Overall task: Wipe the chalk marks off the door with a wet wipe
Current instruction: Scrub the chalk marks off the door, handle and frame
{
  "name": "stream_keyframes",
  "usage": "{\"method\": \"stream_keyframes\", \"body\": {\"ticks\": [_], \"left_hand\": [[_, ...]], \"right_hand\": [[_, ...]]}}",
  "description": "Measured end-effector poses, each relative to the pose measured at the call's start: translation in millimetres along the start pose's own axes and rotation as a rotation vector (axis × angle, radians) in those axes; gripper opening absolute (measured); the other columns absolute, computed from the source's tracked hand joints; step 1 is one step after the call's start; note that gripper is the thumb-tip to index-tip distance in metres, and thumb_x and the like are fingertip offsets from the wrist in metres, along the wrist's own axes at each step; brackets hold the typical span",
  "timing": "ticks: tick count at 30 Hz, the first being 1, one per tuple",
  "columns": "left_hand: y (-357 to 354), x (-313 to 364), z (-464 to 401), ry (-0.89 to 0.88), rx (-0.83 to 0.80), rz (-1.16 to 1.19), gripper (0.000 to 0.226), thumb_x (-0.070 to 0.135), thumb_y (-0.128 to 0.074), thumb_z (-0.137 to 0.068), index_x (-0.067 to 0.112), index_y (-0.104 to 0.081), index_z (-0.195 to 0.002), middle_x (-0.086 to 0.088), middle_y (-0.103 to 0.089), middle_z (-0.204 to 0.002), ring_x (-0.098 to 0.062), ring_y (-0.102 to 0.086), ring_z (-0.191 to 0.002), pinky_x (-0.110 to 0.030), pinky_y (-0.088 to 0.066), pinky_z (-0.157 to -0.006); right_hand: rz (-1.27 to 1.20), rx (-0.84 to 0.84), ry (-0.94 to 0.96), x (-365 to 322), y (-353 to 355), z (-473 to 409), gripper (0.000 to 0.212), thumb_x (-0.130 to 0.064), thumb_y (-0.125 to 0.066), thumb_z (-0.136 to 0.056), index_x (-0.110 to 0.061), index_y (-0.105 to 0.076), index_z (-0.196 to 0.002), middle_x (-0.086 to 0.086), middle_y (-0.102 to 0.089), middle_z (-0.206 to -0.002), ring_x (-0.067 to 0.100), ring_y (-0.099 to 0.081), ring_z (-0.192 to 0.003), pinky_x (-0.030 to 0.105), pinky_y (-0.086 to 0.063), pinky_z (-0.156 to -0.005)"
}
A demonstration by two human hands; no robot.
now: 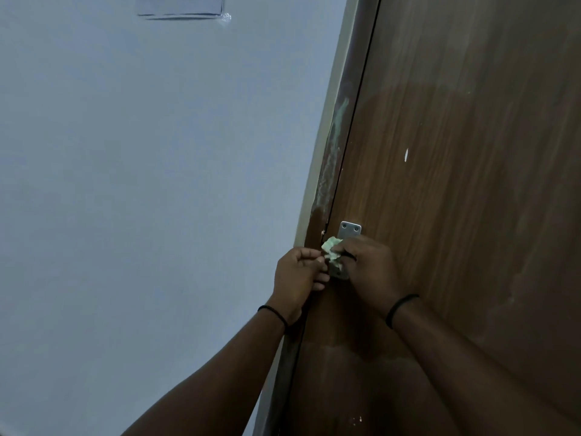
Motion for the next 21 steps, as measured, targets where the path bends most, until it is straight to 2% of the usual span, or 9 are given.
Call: {"method": "stream_keyframes", "body": {"ticks": [3, 6, 9, 11, 12, 14, 16, 19, 21], "left_hand": [[-6, -9, -1, -0.322, 0.168, -0.501, 0.022, 0.021, -0.049, -0.096, 0.016, -0.064, -0.111, -0.002, -0.069, -0.107, -0.016, -0.064, -0.093, -0.024, -0.052, -0.080], [-16, -12, -1, -0.529, 0.168, -0.641, 0.049, 0.050, -0.035, -0.088, 0.026, -0.055, -0.127, 0.006, -0.060, -0.127, -0.007, -0.056, -0.106, -0.022, -0.051, -0.087], [-23, -22, -22, -0.535, 0.105, -0.886, 0.068, 0.036, -0.046, -0.095, 0.017, -0.016, -0.154, -0.006, -0.018, -0.161, -0.024, -0.042, -0.134, -0.038, -0.045, -0.105], [-26, -29, -34, -0.496, 0.058, -0.992, 0.080, 0.031, -0.046, -0.097, 0.013, 0.007, -0.155, -0.010, -0.006, -0.163, -0.028, -0.053, -0.122, -0.040, -0.051, -0.095], [-27, -32, -38, -0.470, 0.048, -1.008, 0.085, 0.031, -0.046, -0.097, 0.014, 0.017, -0.152, -0.012, -0.015, -0.161, -0.026, -0.060, -0.108, -0.039, -0.054, -0.085], [-28, -38, -41, -0.447, 0.045, -1.025, 0.094, 0.029, -0.046, -0.098, 0.020, 0.035, -0.144, -0.012, -0.036, -0.152, -0.019, -0.062, -0.079, -0.034, -0.055, -0.067], [-27, -44, -44, -0.443, 0.042, -1.055, 0.097, 0.025, -0.046, -0.098, 0.024, 0.043, -0.138, -0.010, -0.035, -0.153, -0.014, -0.056, -0.063, -0.030, -0.050, -0.057], [-26, -46, -45, -0.433, 0.029, -1.081, 0.094, 0.021, -0.044, -0.098, 0.024, 0.040, -0.140, -0.009, -0.018, -0.160, -0.013, -0.048, -0.057, -0.029, -0.045, -0.053], [-26, -46, -45, -0.419, 0.018, -1.113, 0.090, 0.017, -0.043, -0.097, 0.021, 0.034, -0.143, -0.007, 0.009, -0.163, -0.014, -0.047, -0.058, -0.031, -0.046, -0.054]], "right_hand": [[0.018, 0.154, 0.044, -3, 0, -19, 0.021, 0.020, -0.064, -0.074, 0.007, -0.074, -0.087, 0.023, -0.071, -0.094, 0.032, -0.067, -0.088, 0.015, -0.039, -0.081], [0.079, 0.165, 0.053, 5, -11, -46, 0.022, 0.016, -0.061, -0.081, 0.006, -0.073, -0.097, 0.022, -0.068, -0.102, 0.033, -0.065, -0.093, 0.020, -0.043, -0.083], [0.135, 0.082, 0.037, 18, -30, -73, 0.026, 0.008, -0.053, -0.091, 0.005, -0.068, -0.113, 0.022, -0.060, -0.127, 0.033, -0.055, -0.120, 0.026, -0.041, -0.103], [0.253, 0.015, 0.103, 23, -44, -82, 0.029, 0.003, -0.052, -0.094, 0.004, -0.063, -0.122, 0.019, -0.052, -0.140, 0.034, -0.045, -0.134, 0.032, -0.033, -0.114], [0.313, -0.005, 0.134, 24, -50, -83, 0.028, 0.003, -0.056, -0.092, 0.005, -0.064, -0.119, 0.019, -0.049, -0.144, 0.036, -0.041, -0.138, 0.033, -0.030, -0.114], [0.423, -0.048, 0.195, 23, -55, -81, 0.020, 0.006, -0.064, -0.084, 0.004, -0.070, -0.103, 0.020, -0.050, -0.144, 0.036, -0.038, -0.140, 0.039, -0.039, -0.108], [0.450, -0.100, 0.234, 21, -55, -80, 0.020, 0.007, -0.066, -0.082, 0.005, -0.071, -0.101, 0.022, -0.055, -0.138, 0.037, -0.042, -0.138, 0.046, -0.046, -0.105], [0.407, -0.033, 0.332, 19, -47, -84, 0.019, 0.009, -0.068, -0.078, 0.004, -0.071, -0.096, 0.024, -0.068, -0.110, 0.040, -0.061, -0.113, 0.050, -0.055, -0.088], [0.397, 0.074, 0.291, 16, -37, -90, 0.018, 0.008, -0.065, -0.081, 0.000, -0.067, -0.097, 0.017, -0.063, -0.097, 0.032, -0.058, -0.094, 0.043, -0.052, -0.072]]}}
Point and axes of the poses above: each hand's wrist, its own z-axis away from the middle knuckle, its own y-axis out of the back of the hand, x = y × z, the point moved 2 cm from there along -z, towards the middle knuckle
